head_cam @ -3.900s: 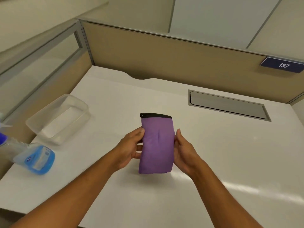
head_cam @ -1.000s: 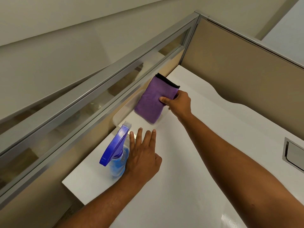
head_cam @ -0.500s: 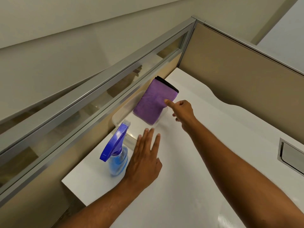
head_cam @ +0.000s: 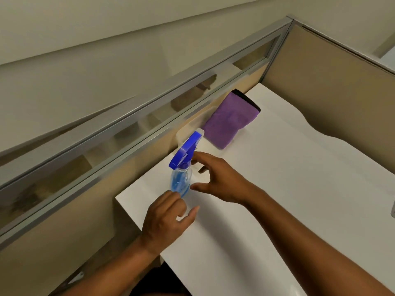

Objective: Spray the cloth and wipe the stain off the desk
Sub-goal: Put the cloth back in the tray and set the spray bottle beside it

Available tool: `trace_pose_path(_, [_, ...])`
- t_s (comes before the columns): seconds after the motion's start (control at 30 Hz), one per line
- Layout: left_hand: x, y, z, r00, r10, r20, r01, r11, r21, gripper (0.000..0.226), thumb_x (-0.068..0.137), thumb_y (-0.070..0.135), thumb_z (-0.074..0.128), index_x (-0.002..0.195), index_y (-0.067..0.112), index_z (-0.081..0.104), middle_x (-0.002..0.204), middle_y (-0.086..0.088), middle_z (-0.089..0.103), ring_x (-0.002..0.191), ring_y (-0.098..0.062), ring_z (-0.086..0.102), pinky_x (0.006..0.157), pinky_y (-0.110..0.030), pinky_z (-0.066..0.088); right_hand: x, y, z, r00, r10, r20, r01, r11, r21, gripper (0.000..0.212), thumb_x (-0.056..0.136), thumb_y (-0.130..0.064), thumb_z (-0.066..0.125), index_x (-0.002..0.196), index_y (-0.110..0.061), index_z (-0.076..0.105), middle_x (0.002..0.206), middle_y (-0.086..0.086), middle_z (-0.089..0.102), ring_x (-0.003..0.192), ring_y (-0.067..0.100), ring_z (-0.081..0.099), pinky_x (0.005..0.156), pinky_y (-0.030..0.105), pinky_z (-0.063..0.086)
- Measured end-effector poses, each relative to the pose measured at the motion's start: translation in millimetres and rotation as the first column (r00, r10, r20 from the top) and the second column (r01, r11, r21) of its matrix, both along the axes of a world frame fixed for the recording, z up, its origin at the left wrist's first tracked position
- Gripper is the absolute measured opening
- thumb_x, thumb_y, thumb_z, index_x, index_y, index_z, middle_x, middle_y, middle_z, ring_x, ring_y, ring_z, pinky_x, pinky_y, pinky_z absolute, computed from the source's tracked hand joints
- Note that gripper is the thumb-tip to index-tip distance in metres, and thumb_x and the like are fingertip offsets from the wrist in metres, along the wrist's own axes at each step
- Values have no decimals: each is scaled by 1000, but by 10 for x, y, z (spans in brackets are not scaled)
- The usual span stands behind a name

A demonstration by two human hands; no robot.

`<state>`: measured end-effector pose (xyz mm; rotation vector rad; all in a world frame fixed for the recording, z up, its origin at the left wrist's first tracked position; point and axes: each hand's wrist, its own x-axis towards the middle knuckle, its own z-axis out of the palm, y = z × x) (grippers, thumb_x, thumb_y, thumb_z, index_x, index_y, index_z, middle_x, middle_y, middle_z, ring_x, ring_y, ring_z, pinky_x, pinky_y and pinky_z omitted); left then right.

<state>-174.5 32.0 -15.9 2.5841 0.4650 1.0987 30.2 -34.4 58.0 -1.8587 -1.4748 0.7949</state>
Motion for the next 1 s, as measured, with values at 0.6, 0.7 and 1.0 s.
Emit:
trace_pose_path(0.6, [44,442,401,982,-98,-164,-58,666,-744,72,79,45,87,144,27,63,129,16,72,101,-3,74,72,-6,58,-17,30,384,970,-55,-236,90,986,142,52,89,-18,85,135,-23,61,129,-8,69,121,14,67,98,18,57])
trace_pose_path(0.7, [244,574,761,982,-175,-73,73,707,-703,69,81,37,89,144,27,64,128,14,73,108,-9,75,83,-20,65,124,16,738,972,-96,-216,149,958,246,53,85,-23,86,133,-19,64,129,3,73,119,17,70,97,22,60])
trace_pose_path(1.0, [1285,1009,1256,991,-130,13,116,830,-546,76,86,24,87,154,18,54,143,-3,68,125,-13,66,91,-24,61,659,307,1116,892,-451,-12,422,825,376,61,85,-29,90,135,-7,63,123,2,73,105,12,70,85,16,58])
